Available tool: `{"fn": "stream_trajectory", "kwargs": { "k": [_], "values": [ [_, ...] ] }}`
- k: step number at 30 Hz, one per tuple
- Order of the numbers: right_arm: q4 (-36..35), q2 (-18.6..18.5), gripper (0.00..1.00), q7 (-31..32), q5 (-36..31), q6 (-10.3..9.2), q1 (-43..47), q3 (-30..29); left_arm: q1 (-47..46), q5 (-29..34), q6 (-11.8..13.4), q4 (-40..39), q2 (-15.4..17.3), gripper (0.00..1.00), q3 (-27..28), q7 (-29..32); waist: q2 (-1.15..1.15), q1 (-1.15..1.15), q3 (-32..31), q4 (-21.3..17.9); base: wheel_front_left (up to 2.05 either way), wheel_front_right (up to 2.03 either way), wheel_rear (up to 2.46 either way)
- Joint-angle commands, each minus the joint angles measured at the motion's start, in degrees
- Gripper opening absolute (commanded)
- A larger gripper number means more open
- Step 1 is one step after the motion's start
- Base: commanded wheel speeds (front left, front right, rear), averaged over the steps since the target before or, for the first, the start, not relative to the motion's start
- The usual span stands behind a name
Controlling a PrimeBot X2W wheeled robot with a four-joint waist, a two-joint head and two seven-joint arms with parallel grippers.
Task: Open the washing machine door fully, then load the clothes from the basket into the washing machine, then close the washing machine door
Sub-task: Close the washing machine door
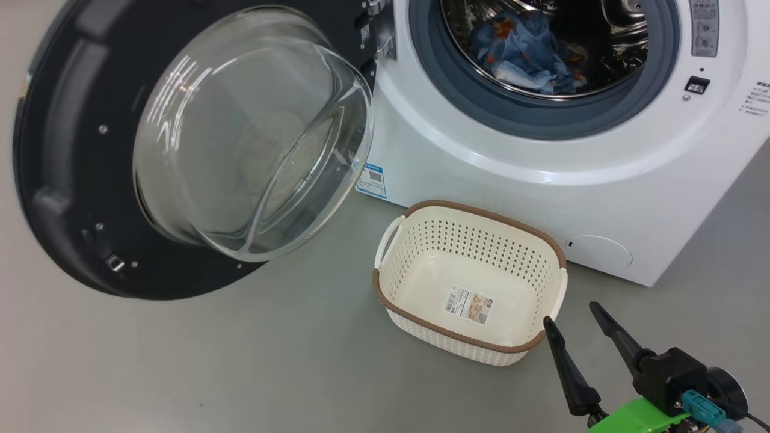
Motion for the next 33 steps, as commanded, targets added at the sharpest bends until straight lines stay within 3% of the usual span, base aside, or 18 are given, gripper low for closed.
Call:
{"fn": "stream_trajectory", "kwargs": {
  "k": [1,6,13,33],
  "values": [
    [-1.93,-0.24,1.0,0.31,-0.6,0.16,-1.28,1.5,-3.08,-0.54,0.56,0.62,4.48,0.0,0.86,1.07,0.0,0.0,0.59,-0.52,0.0,0.0,0.0],
    [-2.31,-0.46,1.0,0.73,-0.81,0.16,-1.83,1.66,-6.29,0.7,1.69,7.61,5.95,0.0,-2.45,4.16,0.0,0.0,1.43,-1.61,0.0,0.0,0.0],
    [-2.49,-0.58,1.0,0.85,-0.85,0.16,-2.31,1.81,-8.74,2.87,0.46,12.84,5.82,0.0,-7.47,9.14,0.0,0.0,2.24,-3.24,0.0,0.0,0.0],
    [-2.21,-0.61,1.0,0.37,-0.63,0.16,-3.35,1.47,-10.56,6.27,-1.78,18.42,4.47,0.0,-14.18,17.16,0.0,0.0,3.85,-6.67,0.0,0.0,0.0]
  ]
}}
